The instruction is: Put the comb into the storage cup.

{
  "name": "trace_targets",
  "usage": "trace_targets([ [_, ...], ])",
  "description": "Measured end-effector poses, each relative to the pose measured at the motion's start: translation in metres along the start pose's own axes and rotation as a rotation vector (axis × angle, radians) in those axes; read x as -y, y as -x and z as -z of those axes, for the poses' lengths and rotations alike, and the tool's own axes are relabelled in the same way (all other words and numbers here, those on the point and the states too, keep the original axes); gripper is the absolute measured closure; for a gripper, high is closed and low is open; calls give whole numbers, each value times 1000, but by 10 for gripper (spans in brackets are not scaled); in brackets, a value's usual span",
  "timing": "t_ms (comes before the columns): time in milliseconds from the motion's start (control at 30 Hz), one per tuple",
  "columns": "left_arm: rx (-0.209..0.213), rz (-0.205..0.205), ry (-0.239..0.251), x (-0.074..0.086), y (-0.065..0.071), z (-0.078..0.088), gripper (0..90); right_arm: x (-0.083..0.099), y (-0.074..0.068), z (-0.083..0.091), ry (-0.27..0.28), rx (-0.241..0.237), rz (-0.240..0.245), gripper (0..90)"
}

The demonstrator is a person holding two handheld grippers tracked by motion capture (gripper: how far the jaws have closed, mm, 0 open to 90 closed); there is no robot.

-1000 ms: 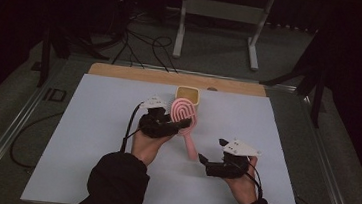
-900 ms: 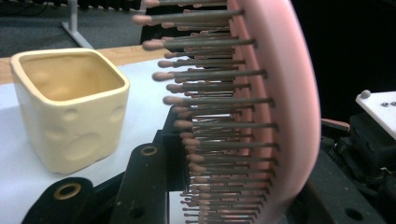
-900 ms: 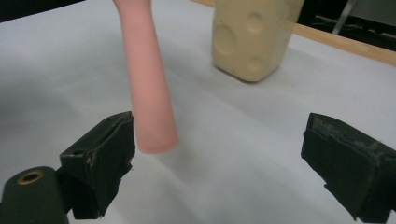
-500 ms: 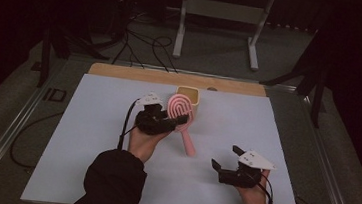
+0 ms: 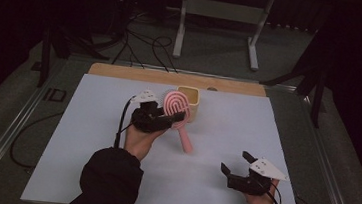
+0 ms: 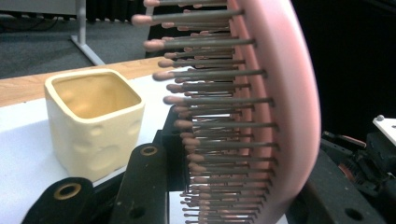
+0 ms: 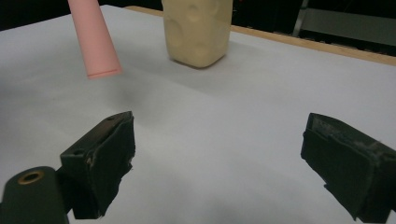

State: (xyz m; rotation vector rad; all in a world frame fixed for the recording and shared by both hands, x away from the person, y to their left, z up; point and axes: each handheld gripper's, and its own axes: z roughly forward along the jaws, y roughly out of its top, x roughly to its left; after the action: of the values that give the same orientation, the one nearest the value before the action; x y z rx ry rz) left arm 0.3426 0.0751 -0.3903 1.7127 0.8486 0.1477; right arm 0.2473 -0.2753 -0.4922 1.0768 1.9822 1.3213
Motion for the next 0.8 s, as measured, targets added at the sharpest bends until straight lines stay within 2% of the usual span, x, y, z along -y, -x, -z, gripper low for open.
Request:
trace_targets([
  [233,-3,-4,4,-3,-2,2,646,4,4,2,6,17,-22,101],
  [433,2,2,3,-5,-4,0,646,6,3,-1,-1,14,-9,101],
  [800,18,14,4,-7,-13,-4,646,6,3,-3,-4,6,-15,110],
])
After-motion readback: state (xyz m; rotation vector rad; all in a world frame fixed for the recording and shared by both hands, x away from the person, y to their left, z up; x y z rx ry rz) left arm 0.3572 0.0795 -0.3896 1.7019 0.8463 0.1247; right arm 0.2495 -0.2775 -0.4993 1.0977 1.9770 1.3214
